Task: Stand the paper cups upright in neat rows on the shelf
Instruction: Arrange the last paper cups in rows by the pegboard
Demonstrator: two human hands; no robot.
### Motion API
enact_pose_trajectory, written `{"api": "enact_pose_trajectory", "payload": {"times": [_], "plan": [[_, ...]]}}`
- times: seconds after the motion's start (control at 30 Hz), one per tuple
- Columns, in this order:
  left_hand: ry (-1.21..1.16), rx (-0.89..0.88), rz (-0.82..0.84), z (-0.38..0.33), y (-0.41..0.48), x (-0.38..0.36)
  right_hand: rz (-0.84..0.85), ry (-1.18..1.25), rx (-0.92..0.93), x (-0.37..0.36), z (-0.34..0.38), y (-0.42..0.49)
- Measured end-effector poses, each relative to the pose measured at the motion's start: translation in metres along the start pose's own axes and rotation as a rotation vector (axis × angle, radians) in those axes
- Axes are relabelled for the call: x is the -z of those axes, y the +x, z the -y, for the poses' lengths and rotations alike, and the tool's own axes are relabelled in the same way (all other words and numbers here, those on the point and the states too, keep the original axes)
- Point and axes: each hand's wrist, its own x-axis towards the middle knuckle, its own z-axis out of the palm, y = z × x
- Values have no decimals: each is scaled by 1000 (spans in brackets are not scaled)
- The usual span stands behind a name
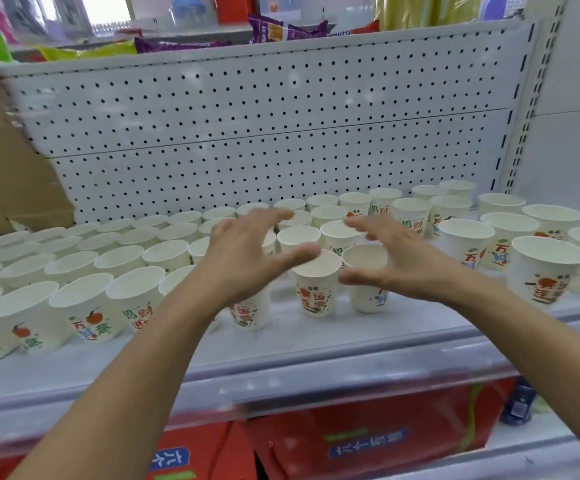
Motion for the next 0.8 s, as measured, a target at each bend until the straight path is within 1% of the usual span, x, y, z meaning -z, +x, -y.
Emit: {"api": "enact_pose_trajectory", "payload": {"times": [0.03, 0.07, 0.1, 0.2, 0.27, 0.33, 0.47, 0.57, 0.63, 0.67, 0.73, 0.8], "plan": [[-48, -20, -68, 9, -9, 5, -42, 85, -20, -2, -3, -4], [-48, -51, -113, 17, -20, 9, -86, 163, -40, -4, -5, -9], [-13, -85, -125, 24, -30, 10, -123, 235, -63, -8, -8, -13], [223, -168, -40, 46, -46, 3, -171, 373, -123, -19, -12, -18], [348, -171, -2, 55, -46, -2, -153, 412, -130, -26, -12, -19], [420, -151, 0, 57, -44, -4, -146, 427, -119, -31, -10, -19], [509, -146, -56, 56, -40, -7, -166, 449, -123, -31, -13, -18], [513, -145, -92, 55, -37, -5, -203, 407, -141, -32, -14, -21], [422, -98, -134, 60, -41, 6, -319, 322, -75, -31, -8, -25], [362, -76, -162, 65, -45, 13, -387, 245, 3, -29, -3, -26], [311, -65, -201, 76, -61, 25, -481, 63, 222, -27, 12, -25], [321, -81, -185, 88, -77, 32, -483, -53, 412, -32, 28, -18]]}}
